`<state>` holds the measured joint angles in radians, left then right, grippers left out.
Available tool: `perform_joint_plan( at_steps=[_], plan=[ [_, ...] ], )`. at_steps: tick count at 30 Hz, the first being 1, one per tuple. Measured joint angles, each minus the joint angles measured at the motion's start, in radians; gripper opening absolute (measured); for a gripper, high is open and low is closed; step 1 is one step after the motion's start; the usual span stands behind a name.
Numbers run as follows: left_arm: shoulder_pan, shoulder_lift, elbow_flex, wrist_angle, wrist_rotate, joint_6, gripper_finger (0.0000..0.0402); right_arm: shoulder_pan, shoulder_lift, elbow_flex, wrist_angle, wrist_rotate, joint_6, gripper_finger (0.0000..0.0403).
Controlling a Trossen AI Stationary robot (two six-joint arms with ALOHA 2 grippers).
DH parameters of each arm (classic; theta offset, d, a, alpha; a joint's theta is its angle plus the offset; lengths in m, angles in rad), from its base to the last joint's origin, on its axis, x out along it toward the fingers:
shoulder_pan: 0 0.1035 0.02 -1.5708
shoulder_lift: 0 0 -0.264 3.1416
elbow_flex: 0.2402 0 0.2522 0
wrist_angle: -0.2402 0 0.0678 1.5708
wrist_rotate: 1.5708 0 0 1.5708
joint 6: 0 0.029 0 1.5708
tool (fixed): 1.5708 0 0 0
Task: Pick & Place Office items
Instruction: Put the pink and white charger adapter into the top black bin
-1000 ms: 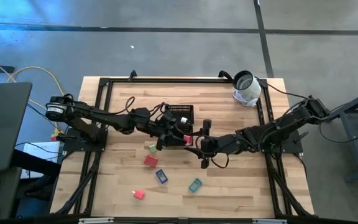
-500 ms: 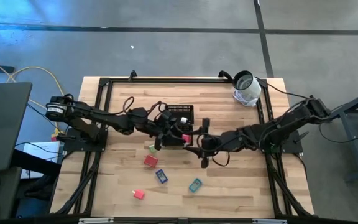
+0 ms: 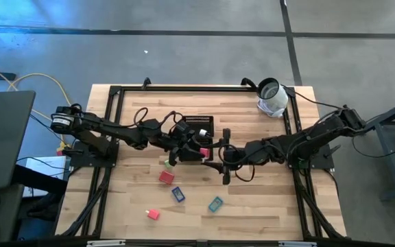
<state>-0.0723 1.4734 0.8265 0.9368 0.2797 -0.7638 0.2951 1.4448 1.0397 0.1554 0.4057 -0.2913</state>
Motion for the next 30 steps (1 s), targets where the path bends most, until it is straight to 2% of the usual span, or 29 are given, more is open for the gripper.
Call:
perform_joint_plan(
  at_steps=[7,18,25,30],
  plan=[
    [0.000,0.000,0.000,0.000,0.003,-0.004,0.0148,0.000,0.001,0.000,-0.004,0.002,-0.006,0.0212],
    [0.008,0.000,0.000,-0.001,0.015,0.037,0.0145,0.000,0.002,-0.002,0.003,0.002,-0.011,0.0213],
    [0.019,-0.001,0.004,0.011,0.047,0.138,0.0135,-0.004,0.007,-0.004,0.028,0.026,0.034,0.0307],
    [0.019,-0.007,0.012,0.029,0.056,0.149,0.0124,-0.006,0.012,-0.011,0.013,0.042,0.025,0.0325]
  ],
)
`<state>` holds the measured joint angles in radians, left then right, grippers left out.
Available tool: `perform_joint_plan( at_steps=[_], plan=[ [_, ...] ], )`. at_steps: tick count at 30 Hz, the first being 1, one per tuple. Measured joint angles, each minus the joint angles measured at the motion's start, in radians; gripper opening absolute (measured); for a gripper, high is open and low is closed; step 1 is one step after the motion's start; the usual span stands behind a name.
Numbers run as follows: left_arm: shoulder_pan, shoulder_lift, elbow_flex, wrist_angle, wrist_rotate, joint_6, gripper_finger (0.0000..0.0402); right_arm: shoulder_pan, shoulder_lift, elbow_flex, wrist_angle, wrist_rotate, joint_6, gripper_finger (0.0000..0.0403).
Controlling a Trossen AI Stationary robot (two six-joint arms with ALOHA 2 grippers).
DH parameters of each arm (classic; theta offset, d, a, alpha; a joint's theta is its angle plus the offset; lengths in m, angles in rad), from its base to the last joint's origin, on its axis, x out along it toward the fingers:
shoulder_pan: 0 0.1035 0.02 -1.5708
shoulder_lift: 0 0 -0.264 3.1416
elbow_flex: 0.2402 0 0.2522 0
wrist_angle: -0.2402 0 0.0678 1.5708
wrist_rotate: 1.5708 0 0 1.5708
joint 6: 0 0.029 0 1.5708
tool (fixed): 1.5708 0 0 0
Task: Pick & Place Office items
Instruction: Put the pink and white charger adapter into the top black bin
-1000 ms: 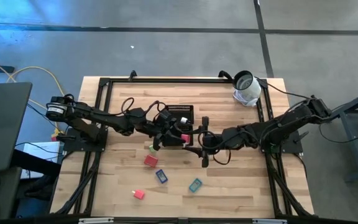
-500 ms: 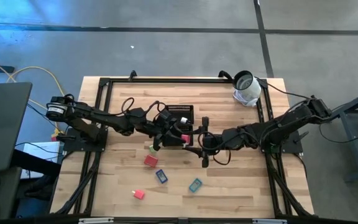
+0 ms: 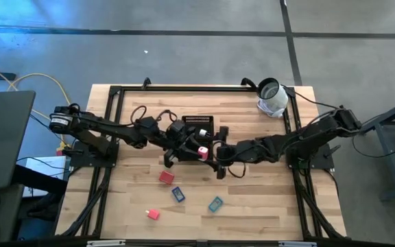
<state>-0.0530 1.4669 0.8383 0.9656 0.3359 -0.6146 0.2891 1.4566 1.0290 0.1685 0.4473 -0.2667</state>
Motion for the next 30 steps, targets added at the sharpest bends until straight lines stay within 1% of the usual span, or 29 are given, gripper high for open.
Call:
perform_joint_plan(
  at_steps=[10,14,21,24,27,30],
  plan=[
    [0.023,0.003,-0.005,-0.033,0.018,0.005,0.0124,0.003,-0.006,0.004,0.007,0.015,-0.012,0.0296],
    [0.048,0.004,-0.006,-0.089,0.018,0.041,0.0124,0.011,-0.007,0.005,-0.059,0.090,-0.016,0.0287],
    [0.103,0.004,-0.007,-0.184,0.029,0.109,0.0124,0.050,-0.012,0.006,-0.198,0.303,0.009,0.0278],
    [0.122,0.004,-0.007,-0.212,0.030,0.143,0.0124,0.072,-0.020,0.006,-0.240,0.350,0.033,0.0278],
    [0.138,0.004,-0.007,-0.243,0.036,0.174,0.0124,0.092,-0.021,0.007,-0.273,0.378,0.053,0.0278],
    [0.155,0.004,-0.008,-0.311,0.037,0.205,0.0124,0.116,-0.039,0.007,-0.298,0.393,0.079,0.0278]
  ],
)
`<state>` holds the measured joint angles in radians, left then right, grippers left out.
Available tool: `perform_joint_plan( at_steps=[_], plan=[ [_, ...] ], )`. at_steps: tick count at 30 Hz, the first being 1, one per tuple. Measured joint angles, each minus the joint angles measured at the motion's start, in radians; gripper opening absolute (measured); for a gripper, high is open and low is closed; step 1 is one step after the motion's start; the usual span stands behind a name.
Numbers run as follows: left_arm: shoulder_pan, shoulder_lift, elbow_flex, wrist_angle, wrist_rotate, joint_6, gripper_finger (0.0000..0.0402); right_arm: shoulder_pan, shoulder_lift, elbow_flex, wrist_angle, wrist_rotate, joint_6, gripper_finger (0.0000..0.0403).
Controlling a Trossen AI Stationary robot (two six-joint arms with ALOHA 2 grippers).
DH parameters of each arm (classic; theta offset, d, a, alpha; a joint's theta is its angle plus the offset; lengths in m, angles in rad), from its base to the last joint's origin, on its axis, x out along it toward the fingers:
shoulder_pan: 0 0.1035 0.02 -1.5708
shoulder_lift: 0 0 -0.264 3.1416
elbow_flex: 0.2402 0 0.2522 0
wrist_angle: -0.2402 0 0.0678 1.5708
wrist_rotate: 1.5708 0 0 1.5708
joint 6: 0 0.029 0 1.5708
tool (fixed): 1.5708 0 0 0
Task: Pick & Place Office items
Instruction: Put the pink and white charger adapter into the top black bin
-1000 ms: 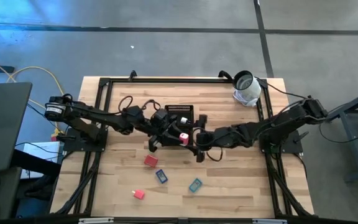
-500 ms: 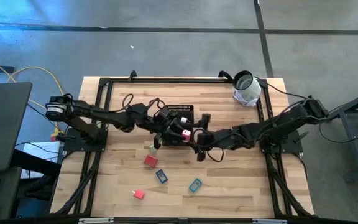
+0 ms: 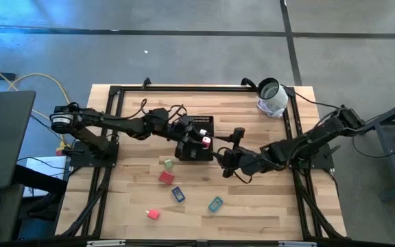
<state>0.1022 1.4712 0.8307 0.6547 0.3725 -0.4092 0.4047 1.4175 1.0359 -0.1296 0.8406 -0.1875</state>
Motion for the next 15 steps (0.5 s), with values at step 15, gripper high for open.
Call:
perform_joint_plan(
  at_steps=[15],
  plan=[
    [0.089,0.000,-0.001,-0.307,-0.166,0.261,0.0124,0.094,-0.139,0.001,-0.034,-0.205,0.200,0.0278]
  ],
)
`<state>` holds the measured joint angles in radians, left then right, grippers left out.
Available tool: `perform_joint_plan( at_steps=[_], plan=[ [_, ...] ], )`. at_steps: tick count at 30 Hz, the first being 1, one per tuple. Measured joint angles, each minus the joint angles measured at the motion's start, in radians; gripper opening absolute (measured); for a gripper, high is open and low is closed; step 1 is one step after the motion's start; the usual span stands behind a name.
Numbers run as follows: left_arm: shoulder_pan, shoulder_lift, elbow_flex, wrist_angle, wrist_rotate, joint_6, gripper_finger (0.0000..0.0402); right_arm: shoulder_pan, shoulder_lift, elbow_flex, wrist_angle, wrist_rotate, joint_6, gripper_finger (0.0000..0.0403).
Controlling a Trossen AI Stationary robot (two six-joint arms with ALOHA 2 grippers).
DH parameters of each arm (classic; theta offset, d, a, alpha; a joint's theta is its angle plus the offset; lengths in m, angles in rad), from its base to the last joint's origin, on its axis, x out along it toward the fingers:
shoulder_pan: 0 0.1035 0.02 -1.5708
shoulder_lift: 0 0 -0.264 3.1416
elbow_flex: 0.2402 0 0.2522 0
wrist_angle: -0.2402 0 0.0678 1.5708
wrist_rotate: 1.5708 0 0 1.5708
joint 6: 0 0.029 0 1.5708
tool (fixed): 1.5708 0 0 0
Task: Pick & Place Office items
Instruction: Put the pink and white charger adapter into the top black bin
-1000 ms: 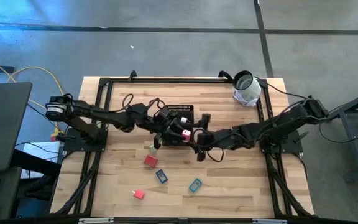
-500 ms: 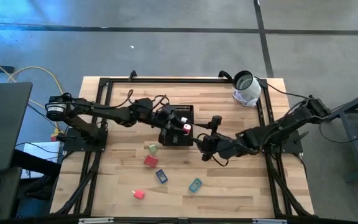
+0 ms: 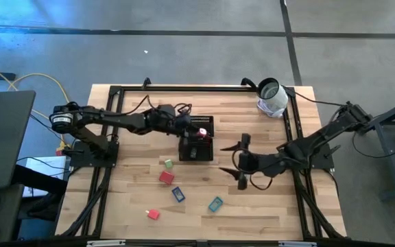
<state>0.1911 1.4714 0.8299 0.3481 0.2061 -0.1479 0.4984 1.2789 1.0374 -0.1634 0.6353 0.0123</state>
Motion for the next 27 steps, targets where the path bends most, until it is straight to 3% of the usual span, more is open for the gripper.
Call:
perform_joint_plan(
  at_steps=[6,15,27],
  plan=[
    [0.068,0.000,0.000,-0.108,-0.073,0.024,0.0124,-0.011,0.018,0.000,-0.049,-0.043,0.073,0.0278],
    [0.160,0.005,0.000,-0.151,-0.064,0.023,0.0124,-0.034,0.043,-0.001,-0.070,-0.124,0.118,0.0278],
    [0.197,0.208,0.075,-0.160,0.039,0.002,0.0126,-0.068,0.101,0.000,-0.075,-0.168,0.126,0.0278]
  ],
)
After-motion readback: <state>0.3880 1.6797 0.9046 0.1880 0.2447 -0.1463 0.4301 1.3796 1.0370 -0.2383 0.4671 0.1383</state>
